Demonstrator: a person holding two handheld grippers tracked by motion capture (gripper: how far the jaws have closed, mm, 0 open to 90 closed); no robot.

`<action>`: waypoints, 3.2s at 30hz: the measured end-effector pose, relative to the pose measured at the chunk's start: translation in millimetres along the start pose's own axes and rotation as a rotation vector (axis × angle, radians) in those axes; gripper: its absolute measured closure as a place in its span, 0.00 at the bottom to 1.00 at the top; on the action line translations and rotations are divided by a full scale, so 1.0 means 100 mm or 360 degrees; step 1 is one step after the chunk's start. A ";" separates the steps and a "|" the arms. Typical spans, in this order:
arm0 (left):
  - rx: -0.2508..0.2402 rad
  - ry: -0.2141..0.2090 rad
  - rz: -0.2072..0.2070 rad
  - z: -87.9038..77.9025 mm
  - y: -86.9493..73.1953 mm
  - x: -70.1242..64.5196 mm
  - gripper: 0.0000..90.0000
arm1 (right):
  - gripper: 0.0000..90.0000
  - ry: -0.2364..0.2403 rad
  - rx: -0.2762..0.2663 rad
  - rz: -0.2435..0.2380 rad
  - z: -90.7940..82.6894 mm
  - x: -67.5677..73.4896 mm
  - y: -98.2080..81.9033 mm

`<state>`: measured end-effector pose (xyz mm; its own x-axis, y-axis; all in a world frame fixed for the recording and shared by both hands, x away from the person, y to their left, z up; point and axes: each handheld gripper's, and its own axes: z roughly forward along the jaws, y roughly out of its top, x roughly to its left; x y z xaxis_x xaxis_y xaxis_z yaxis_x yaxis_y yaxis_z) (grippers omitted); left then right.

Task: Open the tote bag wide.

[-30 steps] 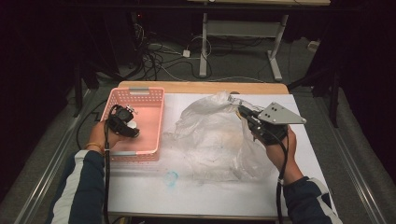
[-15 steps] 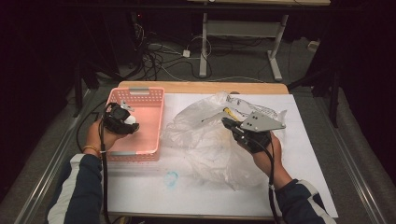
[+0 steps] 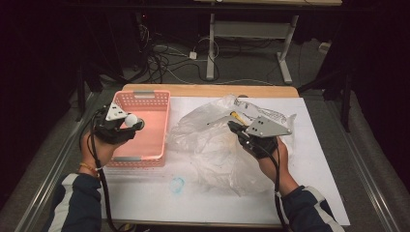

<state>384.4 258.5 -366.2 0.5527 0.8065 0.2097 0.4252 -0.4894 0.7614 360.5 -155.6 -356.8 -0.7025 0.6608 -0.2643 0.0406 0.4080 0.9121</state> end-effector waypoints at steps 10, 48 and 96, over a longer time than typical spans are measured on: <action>-0.0202 -0.0088 0.0168 -0.41 -0.01 -0.49 0.54 | 1.00 0.0022 0.0035 -0.0001 0.05 0.02 -0.04; -0.0106 -0.0576 0.0626 0.60 0.14 -1.93 0.54 | 1.00 0.0042 0.0030 0.0001 0.08 0.06 -0.07; -0.0225 -0.0054 0.0417 0.09 -0.02 -1.22 0.23 | 1.00 0.0066 0.0148 -0.0008 0.02 -0.04 -0.23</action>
<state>322.0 158.0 -399.2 0.6553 0.6462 0.3912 0.1626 -0.6264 0.7624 363.6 -166.7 -376.9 -0.7314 0.6329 -0.2541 0.1013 0.4692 0.8773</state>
